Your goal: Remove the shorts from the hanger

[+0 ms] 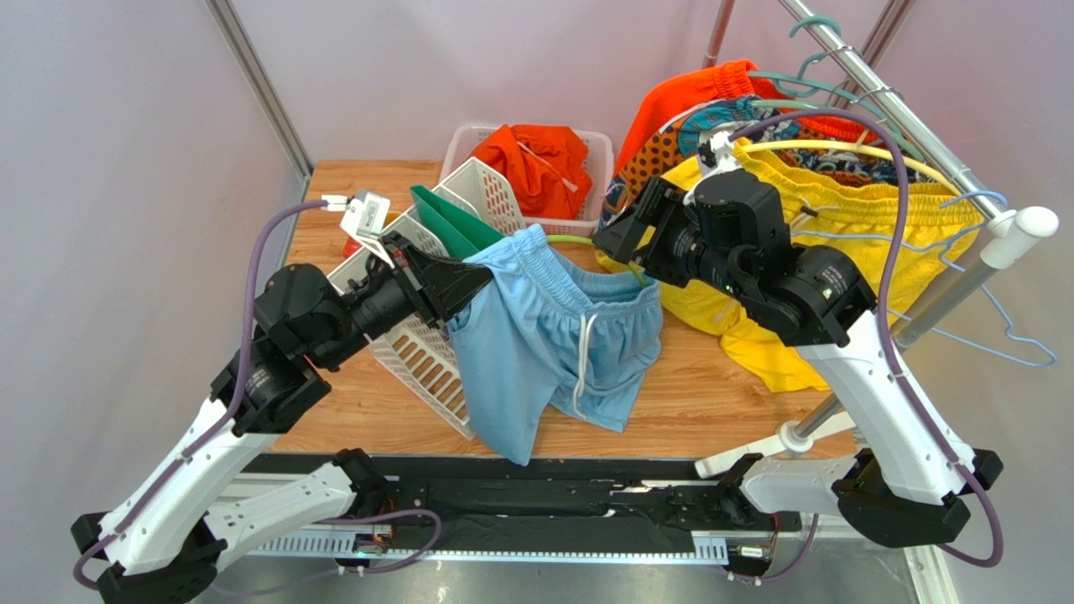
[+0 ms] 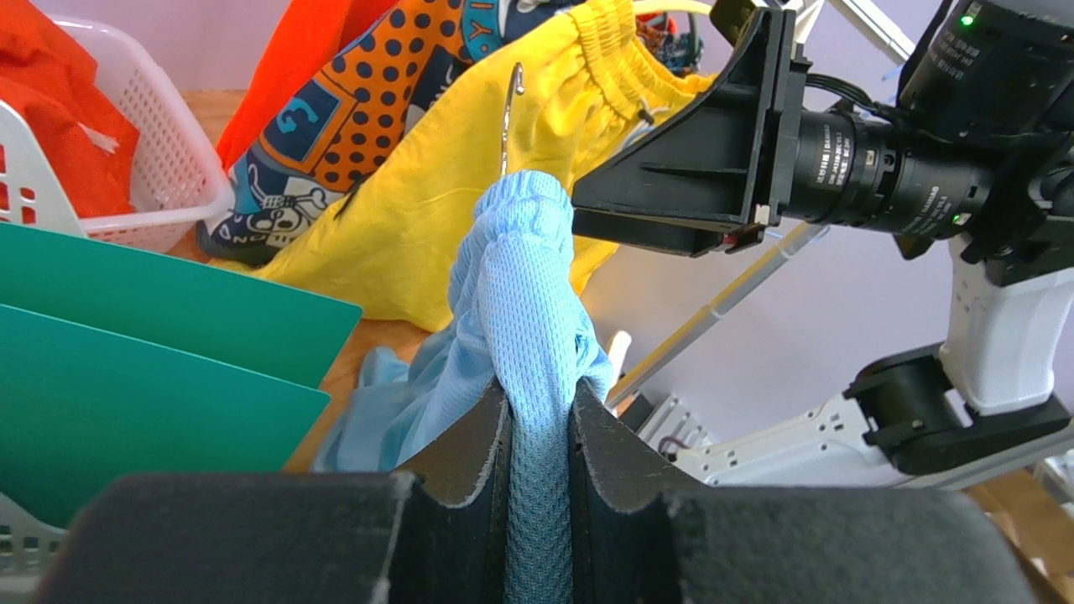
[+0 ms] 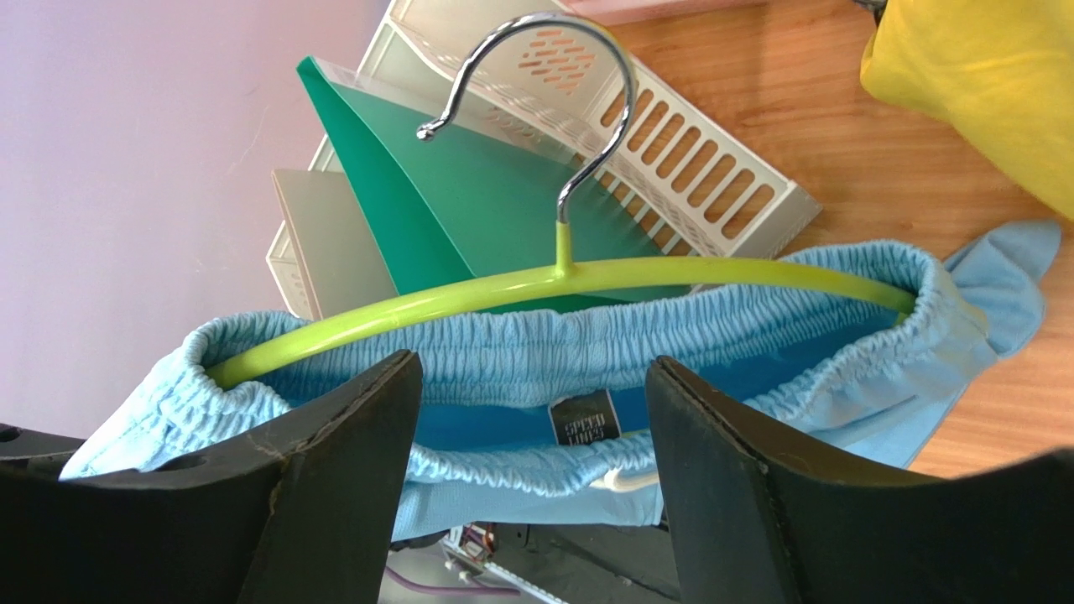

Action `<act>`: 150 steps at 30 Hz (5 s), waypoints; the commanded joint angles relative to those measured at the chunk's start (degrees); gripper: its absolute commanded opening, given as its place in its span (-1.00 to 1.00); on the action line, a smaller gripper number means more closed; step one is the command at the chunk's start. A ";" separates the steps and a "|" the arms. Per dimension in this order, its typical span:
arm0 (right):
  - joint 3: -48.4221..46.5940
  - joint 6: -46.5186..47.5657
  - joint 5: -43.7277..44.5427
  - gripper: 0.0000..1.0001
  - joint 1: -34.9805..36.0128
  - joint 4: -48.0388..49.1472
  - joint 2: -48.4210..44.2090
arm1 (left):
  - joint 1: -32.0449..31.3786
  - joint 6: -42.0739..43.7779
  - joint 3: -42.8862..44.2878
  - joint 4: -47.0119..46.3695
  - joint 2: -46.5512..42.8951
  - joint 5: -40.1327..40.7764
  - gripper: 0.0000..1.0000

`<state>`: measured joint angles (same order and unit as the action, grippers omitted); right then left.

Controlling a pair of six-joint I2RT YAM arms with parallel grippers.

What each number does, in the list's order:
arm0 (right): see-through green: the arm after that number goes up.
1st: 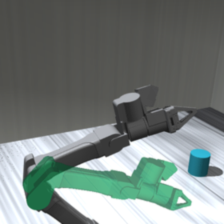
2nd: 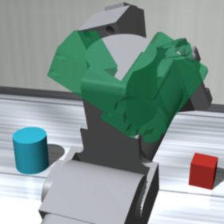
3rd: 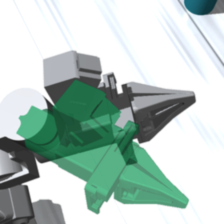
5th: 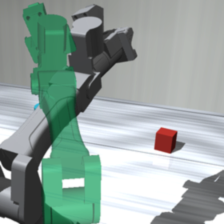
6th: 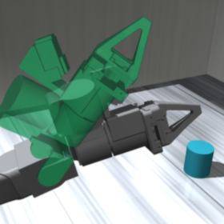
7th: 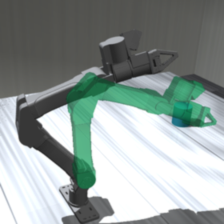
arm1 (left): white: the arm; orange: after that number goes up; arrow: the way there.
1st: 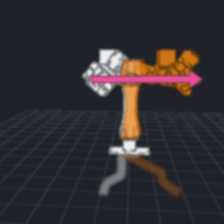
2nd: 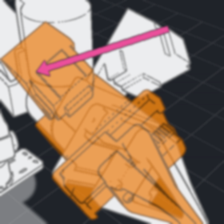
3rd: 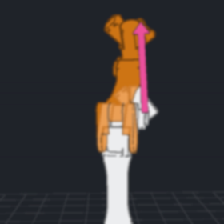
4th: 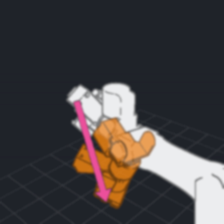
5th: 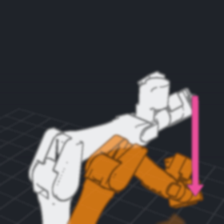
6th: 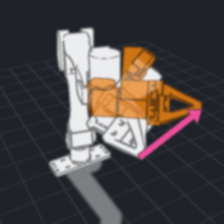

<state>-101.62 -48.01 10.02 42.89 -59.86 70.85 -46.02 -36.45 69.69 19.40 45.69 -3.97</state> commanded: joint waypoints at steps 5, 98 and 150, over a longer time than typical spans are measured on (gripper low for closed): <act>0.54 6.61 -5.71 0.41 -4.22 5.71 -0.54 | 1.72 -9.16 -0.17 -14.12 -1.57 -2.62 -1.00; 5.91 19.44 -0.09 -1.00 -6.95 9.49 -5.02 | 1.81 3.58 32.70 19.10 31.83 -23.19 -0.07; 10.83 3.72 22.67 -1.00 -8.53 12.13 -16.44 | 2.07 7.18 20.93 17.16 12.67 2.38 -1.00</act>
<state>-89.97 -39.09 24.93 35.81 -52.36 58.02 -44.64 -29.32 91.35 36.73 61.10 -7.18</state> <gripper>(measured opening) 0.074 0.010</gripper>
